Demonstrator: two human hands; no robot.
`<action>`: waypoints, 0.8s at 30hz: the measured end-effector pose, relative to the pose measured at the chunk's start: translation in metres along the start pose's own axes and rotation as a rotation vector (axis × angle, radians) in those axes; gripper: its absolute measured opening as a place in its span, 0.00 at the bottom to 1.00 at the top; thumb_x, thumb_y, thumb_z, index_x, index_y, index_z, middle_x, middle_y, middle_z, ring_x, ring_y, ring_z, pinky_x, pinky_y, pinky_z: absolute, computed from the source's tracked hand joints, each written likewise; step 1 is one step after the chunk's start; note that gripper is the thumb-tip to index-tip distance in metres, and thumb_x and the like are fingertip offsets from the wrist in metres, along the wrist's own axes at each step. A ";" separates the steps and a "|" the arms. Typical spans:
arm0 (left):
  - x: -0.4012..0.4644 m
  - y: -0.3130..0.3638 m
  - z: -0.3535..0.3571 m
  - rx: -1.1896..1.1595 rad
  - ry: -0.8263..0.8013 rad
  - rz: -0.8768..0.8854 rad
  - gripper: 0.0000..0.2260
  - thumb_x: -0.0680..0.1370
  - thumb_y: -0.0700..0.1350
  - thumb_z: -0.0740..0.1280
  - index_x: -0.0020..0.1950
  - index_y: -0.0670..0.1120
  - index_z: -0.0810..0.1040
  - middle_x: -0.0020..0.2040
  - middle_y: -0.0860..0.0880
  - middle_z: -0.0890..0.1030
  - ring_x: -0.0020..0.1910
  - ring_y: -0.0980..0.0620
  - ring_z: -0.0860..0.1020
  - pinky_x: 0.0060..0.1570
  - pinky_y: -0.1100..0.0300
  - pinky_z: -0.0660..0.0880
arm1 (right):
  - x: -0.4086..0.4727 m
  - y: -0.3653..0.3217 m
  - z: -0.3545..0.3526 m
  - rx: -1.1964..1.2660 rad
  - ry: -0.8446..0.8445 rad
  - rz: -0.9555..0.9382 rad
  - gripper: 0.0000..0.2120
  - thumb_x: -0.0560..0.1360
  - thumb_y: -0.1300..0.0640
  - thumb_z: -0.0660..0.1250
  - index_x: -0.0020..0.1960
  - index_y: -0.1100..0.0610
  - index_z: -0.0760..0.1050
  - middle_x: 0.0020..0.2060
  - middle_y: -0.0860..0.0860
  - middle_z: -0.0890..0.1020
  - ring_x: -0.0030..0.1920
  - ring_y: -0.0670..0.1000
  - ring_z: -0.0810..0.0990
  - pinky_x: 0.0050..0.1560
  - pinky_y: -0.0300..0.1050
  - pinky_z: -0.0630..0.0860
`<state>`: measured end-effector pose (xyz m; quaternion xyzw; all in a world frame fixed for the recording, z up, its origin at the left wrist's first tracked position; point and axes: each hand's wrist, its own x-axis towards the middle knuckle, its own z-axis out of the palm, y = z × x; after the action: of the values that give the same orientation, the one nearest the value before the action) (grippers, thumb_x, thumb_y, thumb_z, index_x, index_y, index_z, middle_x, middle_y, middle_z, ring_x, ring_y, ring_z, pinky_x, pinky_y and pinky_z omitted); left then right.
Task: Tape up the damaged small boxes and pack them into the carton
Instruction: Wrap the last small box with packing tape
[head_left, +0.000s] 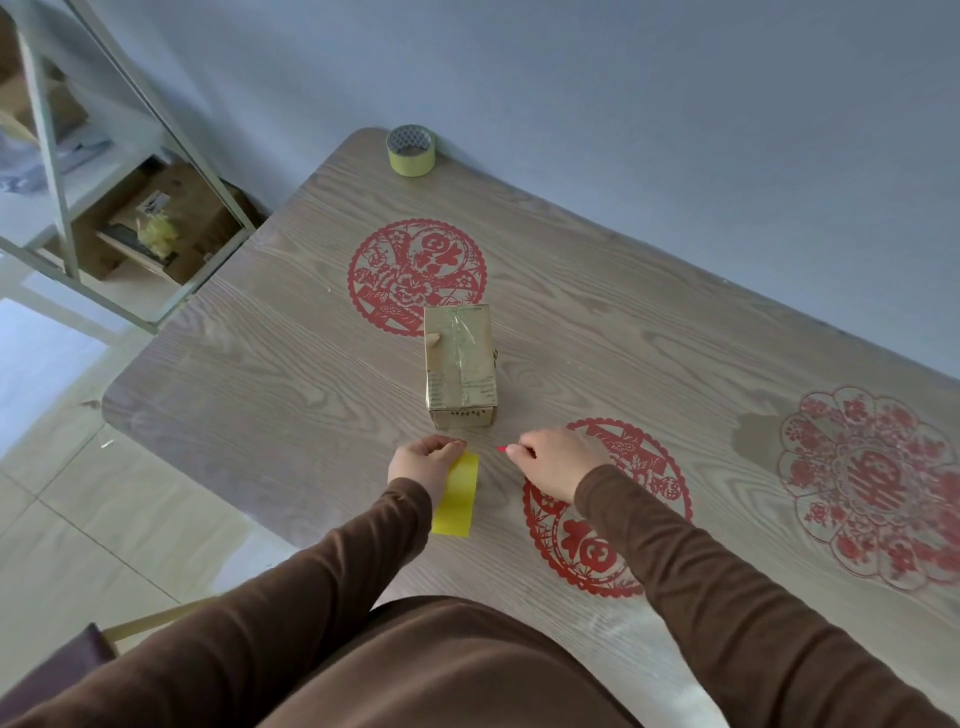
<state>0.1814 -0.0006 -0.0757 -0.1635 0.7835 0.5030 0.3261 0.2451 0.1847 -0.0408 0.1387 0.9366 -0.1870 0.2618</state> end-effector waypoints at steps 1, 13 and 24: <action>0.001 0.003 0.000 0.047 0.002 0.030 0.05 0.76 0.47 0.74 0.39 0.50 0.85 0.36 0.50 0.83 0.39 0.51 0.78 0.42 0.59 0.74 | -0.005 -0.001 -0.001 0.086 0.018 -0.037 0.21 0.83 0.39 0.53 0.37 0.51 0.67 0.32 0.47 0.75 0.34 0.50 0.75 0.35 0.47 0.65; -0.011 0.017 -0.036 0.495 -0.124 0.229 0.05 0.76 0.49 0.72 0.40 0.54 0.85 0.40 0.50 0.84 0.41 0.51 0.81 0.44 0.58 0.77 | -0.007 -0.029 0.007 0.536 0.146 -0.134 0.13 0.85 0.54 0.55 0.64 0.53 0.74 0.39 0.43 0.77 0.38 0.42 0.74 0.41 0.44 0.70; -0.048 0.026 -0.056 0.189 -0.144 0.280 0.04 0.77 0.48 0.73 0.43 0.50 0.87 0.41 0.44 0.85 0.37 0.51 0.79 0.45 0.50 0.79 | -0.035 -0.066 0.034 0.525 0.271 -0.224 0.33 0.79 0.29 0.48 0.71 0.48 0.73 0.52 0.44 0.75 0.52 0.45 0.78 0.50 0.45 0.78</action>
<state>0.1821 -0.0428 -0.0098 0.0150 0.8172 0.4779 0.3219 0.2653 0.1058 -0.0309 0.1213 0.8921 -0.4300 0.0678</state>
